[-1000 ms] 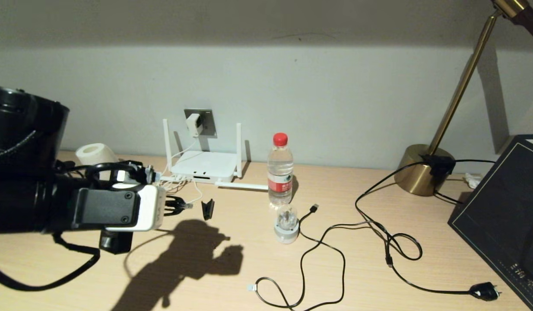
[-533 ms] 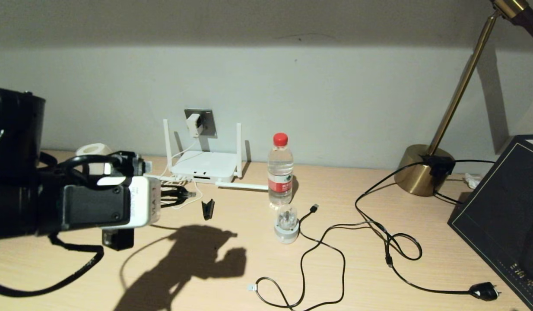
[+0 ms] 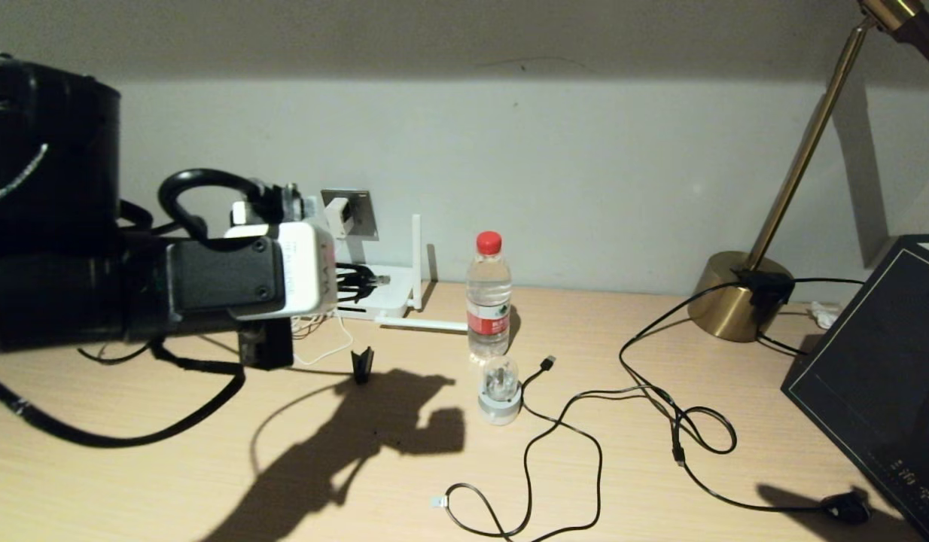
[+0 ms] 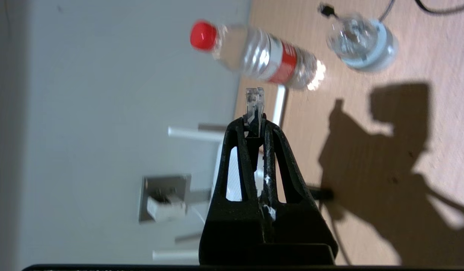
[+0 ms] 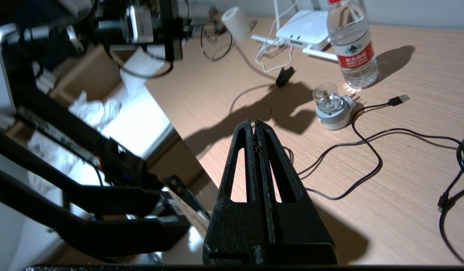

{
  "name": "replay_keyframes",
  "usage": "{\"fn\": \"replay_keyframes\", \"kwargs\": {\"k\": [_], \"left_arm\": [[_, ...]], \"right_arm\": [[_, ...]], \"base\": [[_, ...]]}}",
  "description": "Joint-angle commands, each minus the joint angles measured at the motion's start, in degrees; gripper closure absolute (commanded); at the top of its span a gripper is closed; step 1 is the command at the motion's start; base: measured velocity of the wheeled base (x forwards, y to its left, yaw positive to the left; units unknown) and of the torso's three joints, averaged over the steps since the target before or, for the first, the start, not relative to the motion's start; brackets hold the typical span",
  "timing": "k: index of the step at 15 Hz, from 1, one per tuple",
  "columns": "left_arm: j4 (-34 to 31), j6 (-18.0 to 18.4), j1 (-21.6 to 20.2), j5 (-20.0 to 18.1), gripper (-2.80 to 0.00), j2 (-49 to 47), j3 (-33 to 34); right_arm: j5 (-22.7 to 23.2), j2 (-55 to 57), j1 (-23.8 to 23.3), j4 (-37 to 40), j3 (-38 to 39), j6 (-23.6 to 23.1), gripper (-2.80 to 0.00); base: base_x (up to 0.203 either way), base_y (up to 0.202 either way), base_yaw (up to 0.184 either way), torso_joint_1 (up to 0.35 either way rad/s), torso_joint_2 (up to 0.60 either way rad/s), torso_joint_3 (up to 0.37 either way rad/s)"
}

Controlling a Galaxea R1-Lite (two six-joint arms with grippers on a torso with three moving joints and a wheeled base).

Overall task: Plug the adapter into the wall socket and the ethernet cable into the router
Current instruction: Hand it to the other hand

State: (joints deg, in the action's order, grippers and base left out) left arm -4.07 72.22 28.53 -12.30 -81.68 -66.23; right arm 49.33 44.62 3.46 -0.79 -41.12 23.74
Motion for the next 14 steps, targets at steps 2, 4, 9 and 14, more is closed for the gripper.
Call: {"fn": "replay_keyframes", "kwargs": {"k": [2, 4, 9, 14], "left_arm": [[1.93, -0.55, 2.39, 2.25, 0.0, -5.62, -3.36], [4.72, -2.78, 2.45, 2.45, 0.0, -6.79, -3.23], [6.96, -3.74, 2.62, 2.54, 0.0, -7.6, -2.07], [7.76, -3.72, 4.21, 2.54, 0.0, -5.53, -1.54]], "right_arm": [[-3.17, 9.38, 2.6, -0.44, 1.54, -9.73, 0.0], [-5.44, 15.19, 5.96, -1.37, 1.19, -11.49, 0.0], [-15.36, 31.87, 23.1, -10.9, -5.54, -7.31, 0.0], [-27.11, 41.93, 35.91, -17.94, -14.73, -1.81, 0.0]], "base": [[0.0, 0.0, 0.0, 0.0, 0.0, 0.0], [0.0, 0.0, 0.0, 0.0, 0.0, 0.0], [0.0, 0.0, 0.0, 0.0, 0.0, 0.0], [0.0, 0.0, 0.0, 0.0, 0.0, 0.0]]}}
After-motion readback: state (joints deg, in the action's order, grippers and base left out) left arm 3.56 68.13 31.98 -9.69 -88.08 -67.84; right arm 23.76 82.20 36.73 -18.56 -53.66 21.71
